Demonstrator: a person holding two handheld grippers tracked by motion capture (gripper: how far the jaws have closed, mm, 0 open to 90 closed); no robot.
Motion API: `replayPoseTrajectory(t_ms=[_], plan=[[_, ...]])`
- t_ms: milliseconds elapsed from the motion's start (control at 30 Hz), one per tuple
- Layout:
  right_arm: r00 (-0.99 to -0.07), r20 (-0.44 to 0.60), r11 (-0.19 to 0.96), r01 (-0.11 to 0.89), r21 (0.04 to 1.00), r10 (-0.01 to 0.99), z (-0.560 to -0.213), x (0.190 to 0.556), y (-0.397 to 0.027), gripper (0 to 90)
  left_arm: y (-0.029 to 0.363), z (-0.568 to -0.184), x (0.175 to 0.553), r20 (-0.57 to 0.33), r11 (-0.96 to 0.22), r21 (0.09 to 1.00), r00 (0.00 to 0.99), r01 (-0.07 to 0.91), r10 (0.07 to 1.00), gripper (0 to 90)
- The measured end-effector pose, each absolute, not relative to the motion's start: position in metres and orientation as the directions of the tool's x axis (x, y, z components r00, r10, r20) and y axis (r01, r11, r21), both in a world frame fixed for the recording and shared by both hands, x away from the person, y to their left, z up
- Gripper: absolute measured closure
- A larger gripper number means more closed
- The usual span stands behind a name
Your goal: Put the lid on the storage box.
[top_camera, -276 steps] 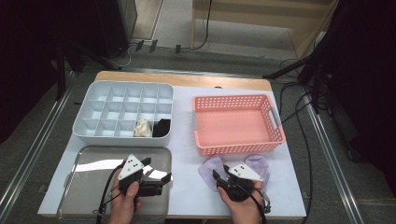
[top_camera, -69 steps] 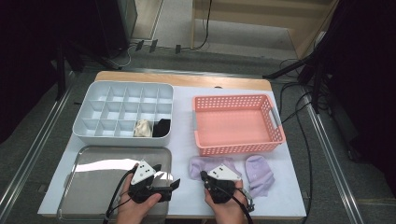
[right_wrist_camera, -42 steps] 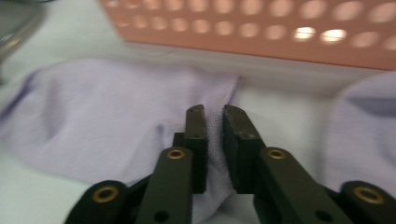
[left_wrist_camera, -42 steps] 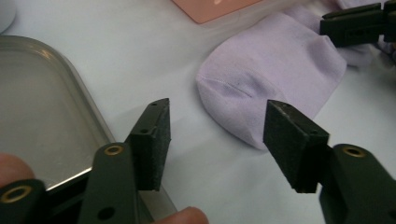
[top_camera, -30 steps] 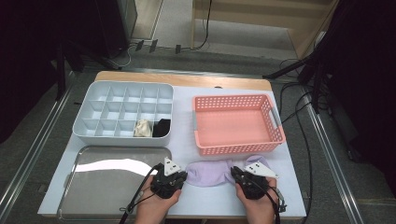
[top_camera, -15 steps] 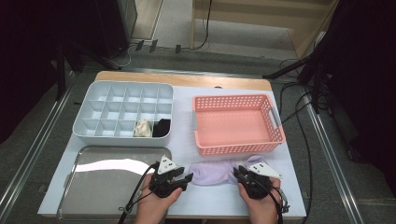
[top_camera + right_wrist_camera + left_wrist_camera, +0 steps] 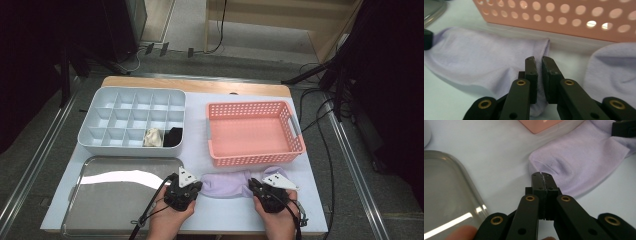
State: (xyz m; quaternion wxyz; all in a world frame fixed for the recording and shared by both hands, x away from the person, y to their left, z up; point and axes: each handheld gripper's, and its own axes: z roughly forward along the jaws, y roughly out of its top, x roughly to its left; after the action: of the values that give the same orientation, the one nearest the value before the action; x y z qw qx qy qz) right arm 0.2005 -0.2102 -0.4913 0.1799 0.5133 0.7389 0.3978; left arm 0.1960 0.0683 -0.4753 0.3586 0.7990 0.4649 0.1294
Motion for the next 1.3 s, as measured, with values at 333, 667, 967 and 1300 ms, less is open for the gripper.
replayPoseTrajectory(t_ms=[333,667,967,1300], plan=[[-0.407,0.179,0.105,0.585,0.805,0.896,-0.481,0.195,-0.216,69.6,0.079,-0.475,0.194,-0.21,-0.237,0.726,0.537,0.645,0.817,62.7],[-0.287,0.165,0.018,0.542,0.84,0.944,-0.468,0.178,-0.255,60.9,0.097,-0.471,0.188,-0.262,-0.186,0.75,0.543,0.635,0.798,55.5],[-0.349,0.188,0.073,0.615,0.785,0.918,-0.481,0.172,-0.226,63.9,0.086,-0.478,0.195,-0.269,-0.216,0.711,0.543,0.669,0.795,61.5],[-0.344,0.092,0.15,0.616,0.774,0.935,-0.49,0.181,-0.218,87.1,0.077,-0.478,0.197,-0.192,-0.292,0.69,0.556,0.663,0.809,90.0]])
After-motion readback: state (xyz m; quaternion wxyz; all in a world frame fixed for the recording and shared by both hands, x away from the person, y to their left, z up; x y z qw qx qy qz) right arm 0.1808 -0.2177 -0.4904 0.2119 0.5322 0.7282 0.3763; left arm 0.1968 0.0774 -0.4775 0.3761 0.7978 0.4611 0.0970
